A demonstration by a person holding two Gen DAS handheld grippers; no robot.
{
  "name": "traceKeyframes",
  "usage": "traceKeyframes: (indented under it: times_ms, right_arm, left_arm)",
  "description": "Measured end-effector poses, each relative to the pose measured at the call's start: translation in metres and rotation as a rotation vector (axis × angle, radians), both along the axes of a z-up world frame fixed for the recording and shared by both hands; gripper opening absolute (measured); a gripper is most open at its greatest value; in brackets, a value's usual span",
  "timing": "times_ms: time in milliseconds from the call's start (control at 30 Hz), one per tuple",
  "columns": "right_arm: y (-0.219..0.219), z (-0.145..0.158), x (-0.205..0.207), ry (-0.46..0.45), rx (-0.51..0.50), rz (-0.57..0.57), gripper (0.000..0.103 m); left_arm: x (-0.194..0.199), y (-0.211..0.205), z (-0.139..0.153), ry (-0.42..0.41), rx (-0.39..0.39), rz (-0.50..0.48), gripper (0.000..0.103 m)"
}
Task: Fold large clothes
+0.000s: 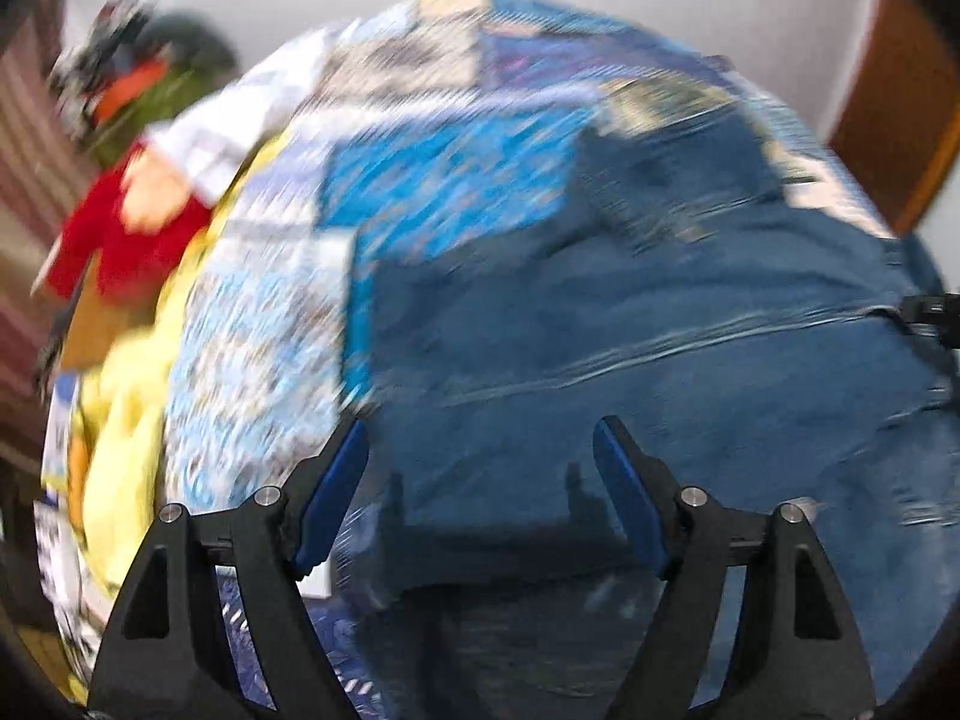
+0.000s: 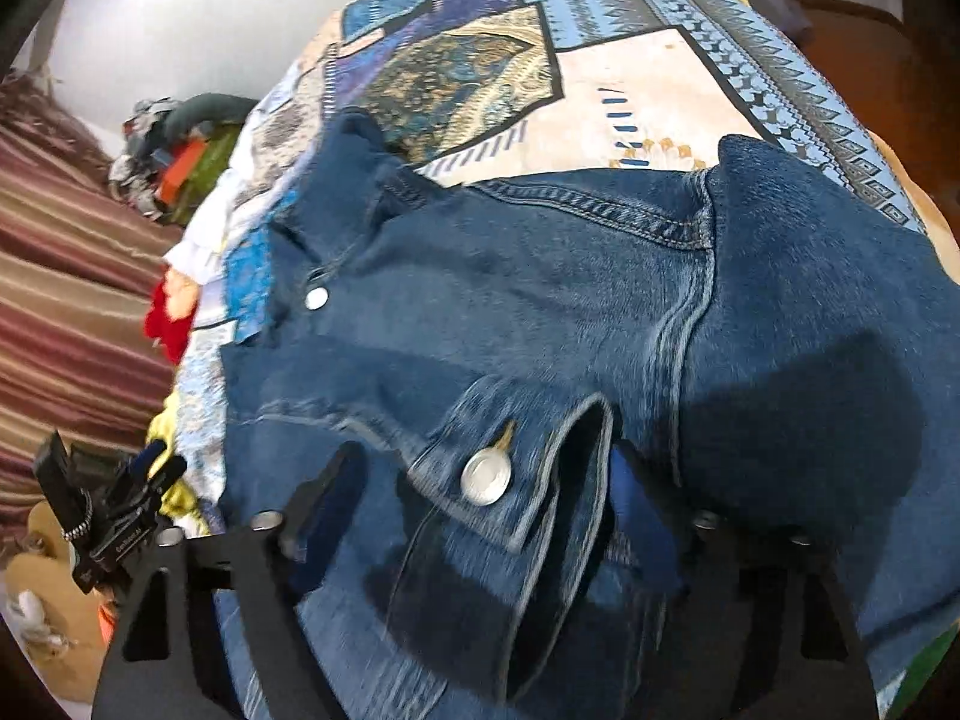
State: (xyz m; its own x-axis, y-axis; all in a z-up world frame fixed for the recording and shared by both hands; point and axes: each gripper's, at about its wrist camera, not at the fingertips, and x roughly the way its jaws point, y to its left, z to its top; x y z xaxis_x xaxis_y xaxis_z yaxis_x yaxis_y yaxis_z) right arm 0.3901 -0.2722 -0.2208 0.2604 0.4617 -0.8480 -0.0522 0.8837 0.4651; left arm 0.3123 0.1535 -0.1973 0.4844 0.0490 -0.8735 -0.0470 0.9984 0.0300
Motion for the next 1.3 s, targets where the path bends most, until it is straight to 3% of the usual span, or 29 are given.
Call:
traceKeyframes:
  times_ms: [100,267,400,567,633,767,800,1033,1167,1300]
  right_arm:
    - [0.012,0.004,0.004,-0.034,-0.055,0.024,0.043]
    - [0.022,0.037,0.001,-0.149,-0.102,0.069,0.037]
    - [0.031,0.070,-0.008,-0.260,-0.166,0.120,0.037]
    - [0.044,0.055,-0.011,-0.302,-0.344,0.156,0.038]
    - [0.048,0.039,-0.012,-0.284,-0.409,0.175,0.039]
    - [0.046,0.013,-0.017,-0.252,-0.525,0.191,0.064]
    - [0.045,0.014,-0.020,-0.266,-0.529,0.189,0.066]
    - [0.020,0.037,-0.040,-0.300,-0.490,0.165,0.077]
    - [-0.009,0.065,-0.053,-0.334,-0.442,0.094,0.077]
    - [-0.056,0.083,-0.063,-0.329,-0.389,-0.020,0.081]
  left_arm:
    - [0.002,0.028,-0.027,0.055,-0.016,0.073,0.077]
    - [0.004,0.047,-0.060,0.122,-0.020,0.116,0.077]
    - [0.005,0.043,-0.069,0.132,-0.031,0.104,0.077]
    - [0.005,0.038,-0.073,0.123,-0.002,0.105,0.082]
    - [0.005,0.037,-0.076,0.122,-0.001,0.115,0.085]
    - [0.001,0.040,-0.081,0.118,-0.015,0.125,0.088]
    - [0.001,0.041,-0.085,0.117,-0.016,0.125,0.089]
    - [0.003,0.037,-0.084,0.137,0.042,0.112,0.090]
    - [0.010,0.020,-0.065,0.130,0.103,0.064,0.090]
    - [0.017,-0.009,-0.027,0.049,0.133,0.001,0.090]
